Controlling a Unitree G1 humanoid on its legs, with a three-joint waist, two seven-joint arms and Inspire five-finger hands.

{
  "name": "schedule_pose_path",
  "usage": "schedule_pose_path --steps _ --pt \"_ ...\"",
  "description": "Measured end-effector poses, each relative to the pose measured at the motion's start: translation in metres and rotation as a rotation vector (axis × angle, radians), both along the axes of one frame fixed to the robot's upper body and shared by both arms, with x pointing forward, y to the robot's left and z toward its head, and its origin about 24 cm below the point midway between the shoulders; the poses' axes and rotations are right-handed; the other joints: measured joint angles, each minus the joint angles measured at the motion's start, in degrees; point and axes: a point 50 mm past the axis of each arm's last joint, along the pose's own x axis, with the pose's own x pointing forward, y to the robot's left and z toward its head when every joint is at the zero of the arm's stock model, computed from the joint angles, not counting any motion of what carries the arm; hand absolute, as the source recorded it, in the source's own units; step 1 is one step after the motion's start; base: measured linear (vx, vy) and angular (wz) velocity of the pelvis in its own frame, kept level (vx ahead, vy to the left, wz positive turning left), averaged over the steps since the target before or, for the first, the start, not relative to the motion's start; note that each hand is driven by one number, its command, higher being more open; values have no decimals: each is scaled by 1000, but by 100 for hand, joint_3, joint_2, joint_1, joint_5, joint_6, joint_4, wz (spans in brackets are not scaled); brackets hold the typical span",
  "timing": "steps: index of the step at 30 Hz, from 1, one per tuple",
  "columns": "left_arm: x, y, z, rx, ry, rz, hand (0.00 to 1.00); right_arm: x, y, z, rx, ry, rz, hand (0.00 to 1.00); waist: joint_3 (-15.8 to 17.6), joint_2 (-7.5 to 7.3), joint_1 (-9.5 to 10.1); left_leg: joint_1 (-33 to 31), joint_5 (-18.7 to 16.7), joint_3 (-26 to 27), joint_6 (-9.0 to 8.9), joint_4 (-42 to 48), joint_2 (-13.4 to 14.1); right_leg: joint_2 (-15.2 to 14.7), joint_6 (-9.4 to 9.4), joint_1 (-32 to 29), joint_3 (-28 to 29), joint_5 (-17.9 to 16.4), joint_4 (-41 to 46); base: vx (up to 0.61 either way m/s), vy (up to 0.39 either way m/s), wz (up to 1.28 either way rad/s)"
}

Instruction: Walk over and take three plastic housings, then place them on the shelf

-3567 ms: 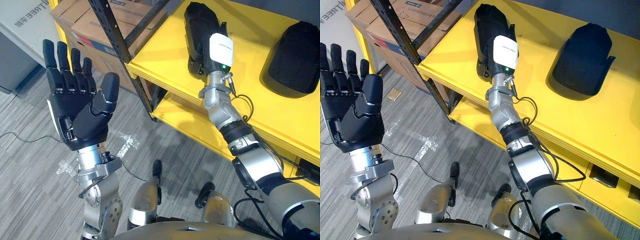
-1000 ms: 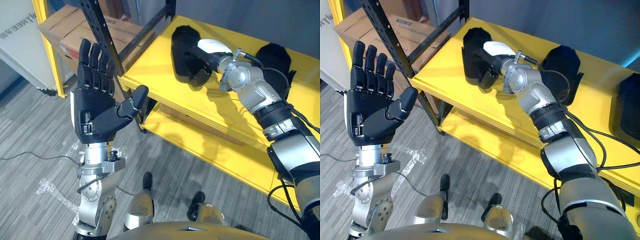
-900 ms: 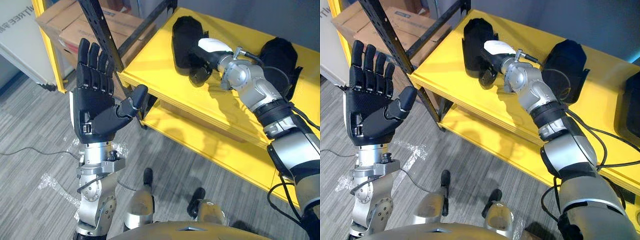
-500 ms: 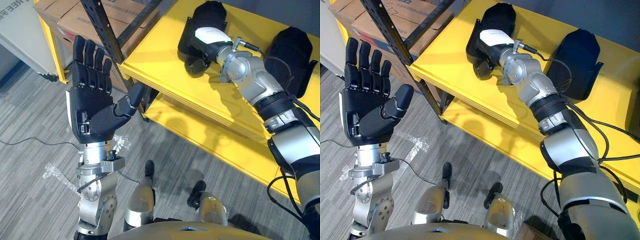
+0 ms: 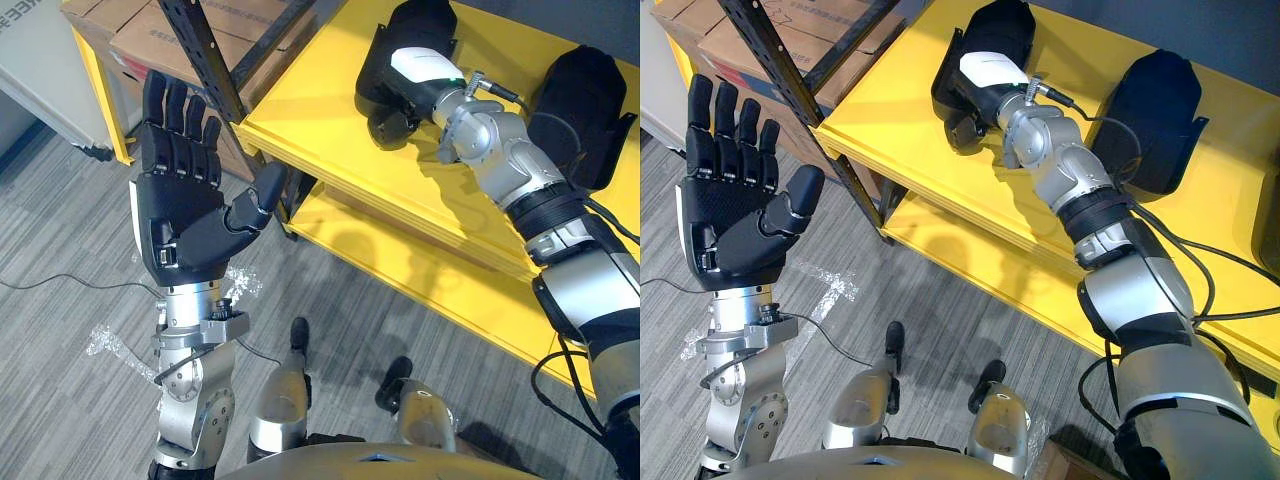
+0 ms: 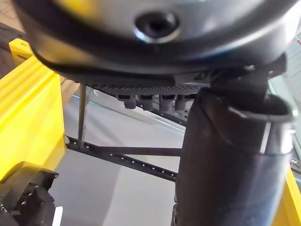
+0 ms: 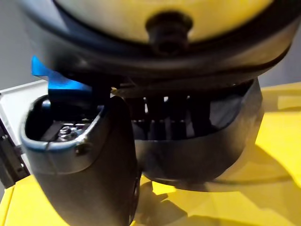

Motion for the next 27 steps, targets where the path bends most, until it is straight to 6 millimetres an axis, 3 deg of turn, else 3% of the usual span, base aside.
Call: schedule_pose_path --steps 10,22,27 --pt "-1 0 1 -7 -6 2 100 4 10 -5 95 -25 -34 0 18 34 11 3 0 11 1 0 0 -1 -13 -7 7 -9 4 0 0 0" --pt "-1 0 1 -20 2 13 100 6 10 -13 162 -49 -77 0 26 54 12 3 1 6 3 0 -8 -24 -29 -23 -4 -24 54 0 0 0" --pt "-1 0 0 -24 4 15 100 6 8 -11 176 -67 -86 0 58 131 12 -11 -4 6 12 -1 -21 -51 -40 -66 -11 -39 93 0 0 0"
